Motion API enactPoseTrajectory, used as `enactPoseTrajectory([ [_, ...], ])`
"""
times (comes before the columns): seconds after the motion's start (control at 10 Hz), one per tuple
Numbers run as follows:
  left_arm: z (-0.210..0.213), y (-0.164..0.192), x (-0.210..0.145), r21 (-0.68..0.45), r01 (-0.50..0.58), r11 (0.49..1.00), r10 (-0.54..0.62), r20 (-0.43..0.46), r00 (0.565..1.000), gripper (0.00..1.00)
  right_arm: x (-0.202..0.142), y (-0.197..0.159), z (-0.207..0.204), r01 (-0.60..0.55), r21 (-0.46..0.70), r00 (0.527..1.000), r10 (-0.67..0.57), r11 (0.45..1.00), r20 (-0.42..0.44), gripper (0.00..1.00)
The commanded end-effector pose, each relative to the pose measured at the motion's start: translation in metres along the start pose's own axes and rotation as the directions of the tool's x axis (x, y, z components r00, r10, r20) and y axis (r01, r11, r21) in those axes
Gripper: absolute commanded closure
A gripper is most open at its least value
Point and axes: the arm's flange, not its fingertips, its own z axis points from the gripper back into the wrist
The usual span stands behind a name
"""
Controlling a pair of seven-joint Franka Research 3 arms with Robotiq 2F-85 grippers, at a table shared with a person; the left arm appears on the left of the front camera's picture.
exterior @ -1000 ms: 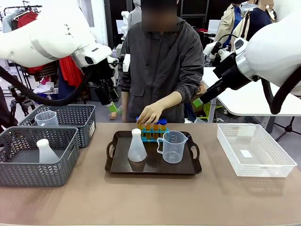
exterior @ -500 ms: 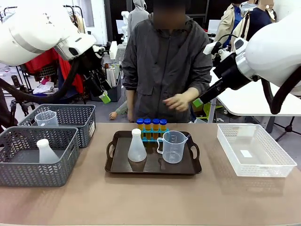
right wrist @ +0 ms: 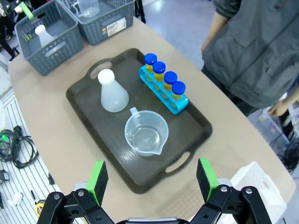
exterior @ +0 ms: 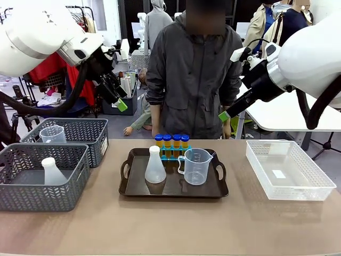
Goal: Prepare the laboratory tools.
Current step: Pick up one Small flask and place it on the Handle tray.
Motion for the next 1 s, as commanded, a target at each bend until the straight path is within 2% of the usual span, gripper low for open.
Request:
enactPoseTrajectory([
  [0.0, 0.0006, -0.0087, -0.0095, 0.009, 0.018, 1.000, -0.019, 0.041, 0.999, 0.00, 0.0003, 0.0000, 0.0013, 0.001, 0.012, 1.000, -0.001, 1.000, 0.009, 0.00],
  [0.9, 0.0004, -0.0031, -0.0011, -0.003, -0.006, 1.000, 0.006, 0.011, 1.000, 0.00, 0.0003, 0.0000, 0.0013, 0.001, 0.012, 1.000, -0.001, 1.000, 0.009, 0.00],
])
